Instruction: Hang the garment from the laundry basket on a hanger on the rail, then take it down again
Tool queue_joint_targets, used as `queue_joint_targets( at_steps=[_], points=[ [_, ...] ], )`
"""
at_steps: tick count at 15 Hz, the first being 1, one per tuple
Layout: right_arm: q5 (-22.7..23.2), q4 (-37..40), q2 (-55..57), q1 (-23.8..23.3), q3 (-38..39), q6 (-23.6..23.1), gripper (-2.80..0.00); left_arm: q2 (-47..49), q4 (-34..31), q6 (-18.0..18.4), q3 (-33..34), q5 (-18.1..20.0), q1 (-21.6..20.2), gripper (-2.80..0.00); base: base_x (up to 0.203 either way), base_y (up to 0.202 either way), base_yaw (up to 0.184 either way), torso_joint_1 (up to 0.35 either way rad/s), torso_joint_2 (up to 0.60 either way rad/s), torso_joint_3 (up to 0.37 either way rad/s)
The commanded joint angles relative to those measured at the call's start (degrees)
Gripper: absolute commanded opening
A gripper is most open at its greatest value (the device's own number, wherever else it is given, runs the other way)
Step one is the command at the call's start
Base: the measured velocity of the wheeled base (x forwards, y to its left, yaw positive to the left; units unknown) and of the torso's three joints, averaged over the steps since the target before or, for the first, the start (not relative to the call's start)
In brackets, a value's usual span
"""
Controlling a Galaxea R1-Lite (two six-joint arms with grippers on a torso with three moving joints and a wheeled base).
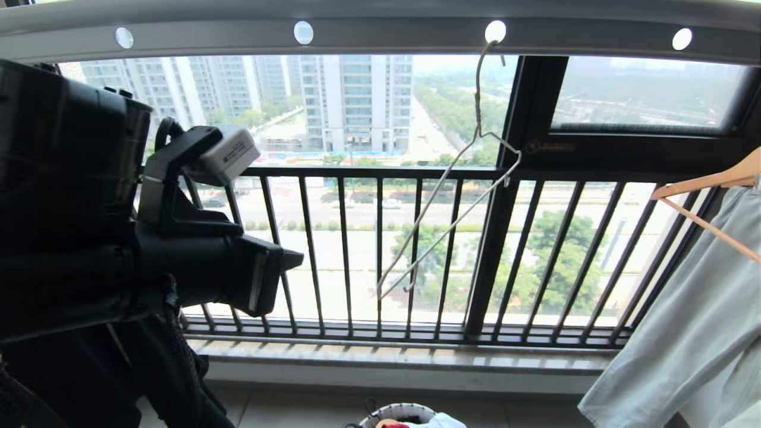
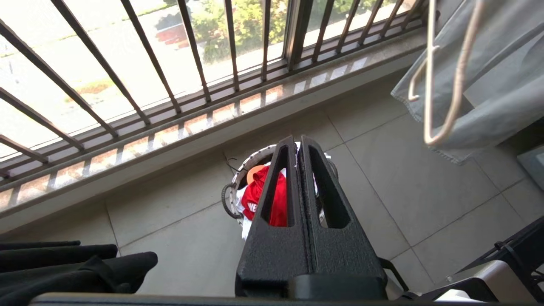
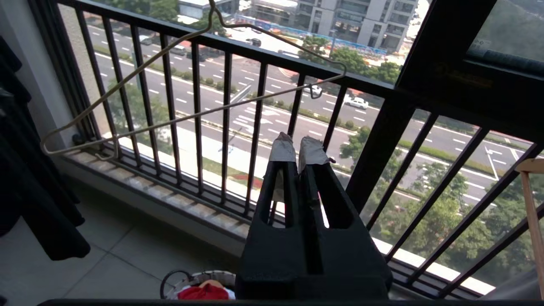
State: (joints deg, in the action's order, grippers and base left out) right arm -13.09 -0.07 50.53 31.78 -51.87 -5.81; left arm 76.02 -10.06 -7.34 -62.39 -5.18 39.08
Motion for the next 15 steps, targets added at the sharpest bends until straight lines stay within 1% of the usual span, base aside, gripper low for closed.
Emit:
queue_joint_targets(
  at_steps=[1,3,4,5,7,8,9,11,12,13,14,15],
  points=[
    [-0.13,4.35,-6.45,-2.08,-0.11,0.46,-2.80,-10.36,-0.07,-0.25,3.91,-1.11,0.33,-2.80,0.000,0.000,0.000,0.000,0.00,0.000],
    [-0.09,8.92,-11.56,-6.09,0.02,1.44,-2.80,-18.24,0.01,-0.31,9.98,-2.95,-0.35,-2.80,0.000,0.000,0.000,0.000,0.00,0.000],
    [-0.08,11.61,-13.95,-8.44,0.04,1.96,-2.80,-22.48,0.13,-0.31,13.36,-3.36,-2.53,-2.80,0.000,0.000,0.000,0.000,0.00,0.000],
    [0.01,14.04,-16.23,-11.26,0.24,2.35,-2.80,-27.28,0.20,-0.44,16.61,-3.58,-6.06,-2.80,0.000,0.000,0.000,0.000,0.00,0.000],
    [0.09,15.99,-18.62,-16.62,0.82,4.11,-2.80,-36.31,0.19,-0.79,21.07,-3.92,-13.92,-2.80,0.000,0.000,0.000,0.000,0.00,0.000],
    [0.08,16.75,-20.16,-18.76,1.16,6.16,-2.80,-41.05,0.08,-0.93,22.40,-4.02,-18.76,-2.80,0.000,0.000,0.000,0.000,0.00,0.000],
    [0.03,18.39,-21.90,-20.83,1.53,7.09,-2.80,-45.50,-0.02,-1.08,23.49,-4.33,-22.75,-2.80,0.000,0.000,0.000,0.000,0.00,0.000],
    [0.01,23.13,-26.71,-23.69,1.52,7.51,-2.80,-54.37,-1.12,-1.28,24.42,-6.18,-28.29,-2.80,0.000,0.000,0.000,0.000,0.00,0.000],
    [-0.01,25.79,-29.42,-24.80,1.47,7.54,-2.80,-58.12,-2.86,-1.64,24.48,-7.77,-31.36,-2.80,0.000,0.000,0.000,0.000,0.00,0.000],
    [-0.01,28.86,-31.47,-25.82,1.45,7.59,-2.80,-59.79,-4.70,-3.07,24.57,-11.55,-32.81,-2.80,0.000,0.000,0.000,0.000,0.00,0.000],
    [0.03,31.85,-33.47,-27.59,1.49,7.59,-2.80,-59.95,-7.54,-6.65,24.62,-16.59,-33.84,-2.80,0.000,0.000,0.000,0.000,0.00,0.000],
    [0.15,33.41,-34.25,-29.90,1.56,7.58,-2.80,-60.29,-9.17,-7.55,24.43,-17.04,-35.75,-2.80,0.000,0.000,0.000,0.000,0.00,0.000]
  ],
)
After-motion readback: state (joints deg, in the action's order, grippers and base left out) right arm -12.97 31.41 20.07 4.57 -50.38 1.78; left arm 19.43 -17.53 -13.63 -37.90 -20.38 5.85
